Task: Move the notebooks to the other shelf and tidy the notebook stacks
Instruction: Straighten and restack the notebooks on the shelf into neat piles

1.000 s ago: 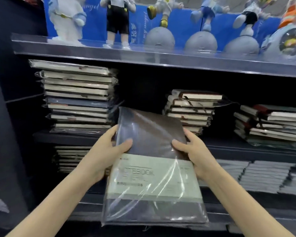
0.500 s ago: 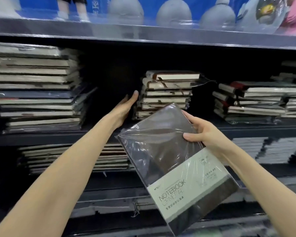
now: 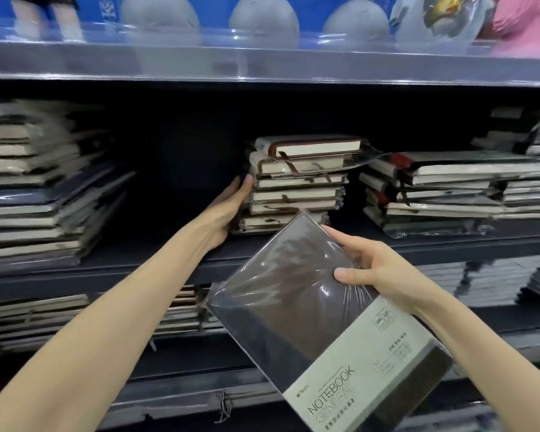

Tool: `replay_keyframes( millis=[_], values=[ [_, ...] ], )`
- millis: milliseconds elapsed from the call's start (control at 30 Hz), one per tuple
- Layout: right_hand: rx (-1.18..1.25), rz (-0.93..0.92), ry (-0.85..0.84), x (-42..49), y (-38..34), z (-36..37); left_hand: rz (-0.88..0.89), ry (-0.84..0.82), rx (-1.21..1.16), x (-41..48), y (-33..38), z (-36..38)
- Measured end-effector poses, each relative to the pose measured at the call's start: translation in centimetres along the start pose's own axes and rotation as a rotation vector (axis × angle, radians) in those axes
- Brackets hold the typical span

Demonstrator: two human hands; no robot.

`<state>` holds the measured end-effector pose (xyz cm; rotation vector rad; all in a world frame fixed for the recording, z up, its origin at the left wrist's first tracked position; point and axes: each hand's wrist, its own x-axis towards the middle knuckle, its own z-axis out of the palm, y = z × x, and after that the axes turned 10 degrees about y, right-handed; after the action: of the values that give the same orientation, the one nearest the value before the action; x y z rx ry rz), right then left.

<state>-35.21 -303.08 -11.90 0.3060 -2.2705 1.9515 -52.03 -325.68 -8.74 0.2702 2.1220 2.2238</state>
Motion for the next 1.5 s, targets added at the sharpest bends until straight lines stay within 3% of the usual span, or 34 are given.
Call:
replay_keyframes(
  millis=[167, 333, 633, 833, 900, 1033, 1100, 1167, 1267, 1333, 1433, 1500],
  values=[
    [0.034, 0.005, 0.037, -0.6, -0.2, -1.7, 0.006, -0.031, 0.014, -0.4, 0.4, 3.9],
    [0.034, 0.003, 0.039, -0.7, -0.6, -1.2, 0.007, -0.085, 0.193, -1.3, 1.1, 3.6],
    [0.145, -0.067, 0.097, 1.5, -3.2, 6.0, 0.471, 0.167, 0.706, -7.9, 4.1, -5.1],
    [0.234, 0.000, 0.358, 6.1, -6.0, 11.6, 0.662, 0.292, 0.960, -12.5, 4.9, -9.7],
    [0.199, 0.040, 0.427, 8.5, -6.1, 13.5, 0.642, 0.234, 1.028, -13.7, 4.6, -10.6],
    [0.120, 0.188, 0.482, 13.9, -5.3, 16.3, 0.519, -0.051, 1.231, -15.1, 2.9, -12.1],
    [-0.007, 0.277, 0.480, 16.1, -5.4, 17.0, 0.516, -0.085, 1.348, -15.0, 1.8, -12.6],
    [-0.277, 0.287, 0.435, 17.2, -5.2, 17.3, 0.571, -0.076, 1.430, -14.3, 0.8, -13.0],
    [-0.624, 0.128, 0.295, 15.9, -5.5, 17.8, 0.593, -0.055, 1.479, -12.2, -0.2, -13.6],
    [-0.652, 0.009, 0.199, 13.7, -5.2, 17.8, 0.581, -0.042, 1.485, -10.6, -0.6, -14.0],
    [-0.669, -0.020, -0.033, 11.0, -4.2, 17.8, 0.503, -0.058, 1.426, -8.3, -0.3, -14.5],
    [-0.760, -0.062, -0.082, 11.5, -3.5, 17.4, 0.443, -0.106, 1.374, -6.7, 0.0, -14.8]
  ],
)
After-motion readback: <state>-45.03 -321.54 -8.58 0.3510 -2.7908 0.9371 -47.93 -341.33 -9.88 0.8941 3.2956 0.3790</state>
